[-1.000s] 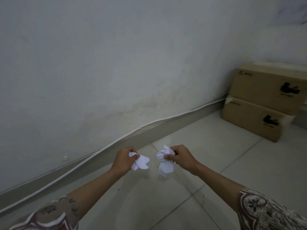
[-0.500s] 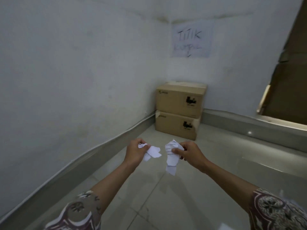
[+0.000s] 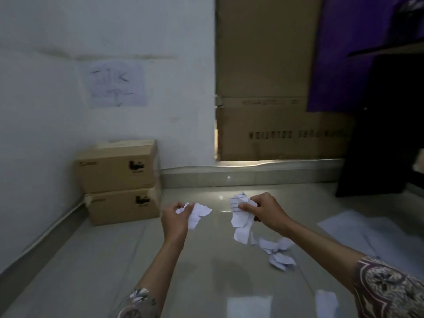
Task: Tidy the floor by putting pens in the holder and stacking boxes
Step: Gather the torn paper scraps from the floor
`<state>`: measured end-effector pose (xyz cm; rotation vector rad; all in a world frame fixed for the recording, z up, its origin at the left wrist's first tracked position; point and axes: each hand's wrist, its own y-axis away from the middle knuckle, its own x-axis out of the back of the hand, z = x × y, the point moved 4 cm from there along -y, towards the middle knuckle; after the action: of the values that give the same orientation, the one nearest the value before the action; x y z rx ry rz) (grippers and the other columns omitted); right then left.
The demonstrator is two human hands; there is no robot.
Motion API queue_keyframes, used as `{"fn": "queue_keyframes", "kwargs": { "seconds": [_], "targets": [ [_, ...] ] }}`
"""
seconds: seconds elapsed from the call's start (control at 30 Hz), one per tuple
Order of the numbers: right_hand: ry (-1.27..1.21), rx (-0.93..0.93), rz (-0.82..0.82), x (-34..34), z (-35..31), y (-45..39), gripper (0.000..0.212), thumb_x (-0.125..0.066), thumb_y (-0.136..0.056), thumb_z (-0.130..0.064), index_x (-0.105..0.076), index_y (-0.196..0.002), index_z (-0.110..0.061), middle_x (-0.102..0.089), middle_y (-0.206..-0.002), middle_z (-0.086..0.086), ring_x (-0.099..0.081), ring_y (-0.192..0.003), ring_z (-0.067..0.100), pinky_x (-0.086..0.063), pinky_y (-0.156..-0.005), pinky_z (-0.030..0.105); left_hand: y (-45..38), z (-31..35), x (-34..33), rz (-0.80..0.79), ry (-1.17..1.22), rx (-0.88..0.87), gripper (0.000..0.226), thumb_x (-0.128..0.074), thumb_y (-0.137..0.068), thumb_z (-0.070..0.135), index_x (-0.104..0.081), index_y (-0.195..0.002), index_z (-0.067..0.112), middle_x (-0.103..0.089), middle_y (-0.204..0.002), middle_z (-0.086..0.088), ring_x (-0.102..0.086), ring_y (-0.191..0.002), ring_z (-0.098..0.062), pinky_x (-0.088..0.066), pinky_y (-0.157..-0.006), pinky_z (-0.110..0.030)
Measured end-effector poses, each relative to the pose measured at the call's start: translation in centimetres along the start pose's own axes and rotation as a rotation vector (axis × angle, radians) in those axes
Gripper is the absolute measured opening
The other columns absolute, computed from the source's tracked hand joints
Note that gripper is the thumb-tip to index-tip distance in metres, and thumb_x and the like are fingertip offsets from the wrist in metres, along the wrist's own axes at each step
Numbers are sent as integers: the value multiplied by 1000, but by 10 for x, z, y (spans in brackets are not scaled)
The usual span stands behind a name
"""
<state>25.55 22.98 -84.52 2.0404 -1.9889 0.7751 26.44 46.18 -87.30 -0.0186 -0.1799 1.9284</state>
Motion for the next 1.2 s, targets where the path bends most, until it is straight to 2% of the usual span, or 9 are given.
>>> {"fn": "queue_keyframes", "kwargs": {
  "seconds": [0.07, 0.3, 0.47, 0.63, 0.73, 0.83, 1.03, 1.13, 1.2],
  "targets": [
    [51, -33, 70, 39, 11, 20, 40, -63, -86, -20, -52, -52, -2, -43, -49, 4, -38, -41, 4, -33, -47, 19, 12, 4, -40, -28, 51, 17, 23, -66, -81, 11, -56, -63, 2, -51, -63, -9, -45, -60, -21, -34, -57, -28],
    [70, -134, 321, 163, 23, 111, 41, -64, -85, -18, -45, -50, -12, -40, -50, 2, -36, -40, 3, -31, -44, 15, 91, 20, -177, -263, 172, 117, 31, -66, -82, 11, -53, -55, 9, -47, -59, -9, -41, -61, -23, -37, -60, -33],
    [98, -202, 456, 236, 19, 196, 40, -64, -86, -18, -46, -51, -11, -40, -46, -8, -36, -43, 4, -31, -44, 13, 178, 36, -266, -536, 258, 238, 16, -61, -85, 5, -54, -71, 3, -51, -68, -9, -47, -54, -20, -40, -35, -19],
    [205, -315, 601, 305, -1, 291, 35, -65, -85, -18, -54, -56, -2, -44, -55, 8, -37, -47, 9, -29, -44, 16, 289, 70, -334, -876, 296, 268, 9, -60, -85, 1, -55, -78, 5, -56, -79, -12, -53, -61, -21, -44, -34, -20],
    [265, -398, 680, 338, -17, 352, 35, -64, -85, -20, -59, -67, 9, -49, -58, 9, -41, -49, 11, -32, -44, 14, 360, 98, -352, -1072, 305, 213, 6, -58, -84, 0, -56, -81, 5, -57, -75, -8, -56, -64, -22, -45, -37, -21],
    [342, -527, 729, 358, -26, 409, 35, -64, -85, -18, -55, -55, -5, -48, -45, -8, -41, -40, 2, -32, -42, 11, 424, 116, -358, -1294, 282, 118, 7, -57, -84, 0, -57, -80, 6, -59, -70, -6, -56, -60, -20, -45, -40, -22],
    [516, -865, 755, 375, -23, 522, 37, -65, -84, -25, -50, -55, -8, -39, -49, -2, -33, -41, 5, -25, -46, 19, 527, 128, -358, -1559, 227, -53, 6, -60, -83, 0, -55, -80, 2, -60, -72, -14, -52, -45, -19, -42, -35, -21],
    [527, -1005, 711, 370, -8, 559, 35, -65, -84, -26, -51, -55, -10, -39, -50, 0, -34, -46, 11, -25, -48, 23, 553, 130, -358, -1649, 197, -153, 12, -66, -83, 11, -56, -85, 4, -62, -73, -12, -54, -46, -16, -51, -50, -31],
    [535, -1091, 670, 366, 3, 576, 38, -66, -83, -26, -49, -52, -13, -43, -46, -3, -39, -45, 12, -29, -48, 24, 561, 131, -356, -1697, 181, -203, 14, -67, -82, 17, -57, -86, 7, -66, -77, -12, -57, -57, -18, -53, -63, -36]
  ]
}}
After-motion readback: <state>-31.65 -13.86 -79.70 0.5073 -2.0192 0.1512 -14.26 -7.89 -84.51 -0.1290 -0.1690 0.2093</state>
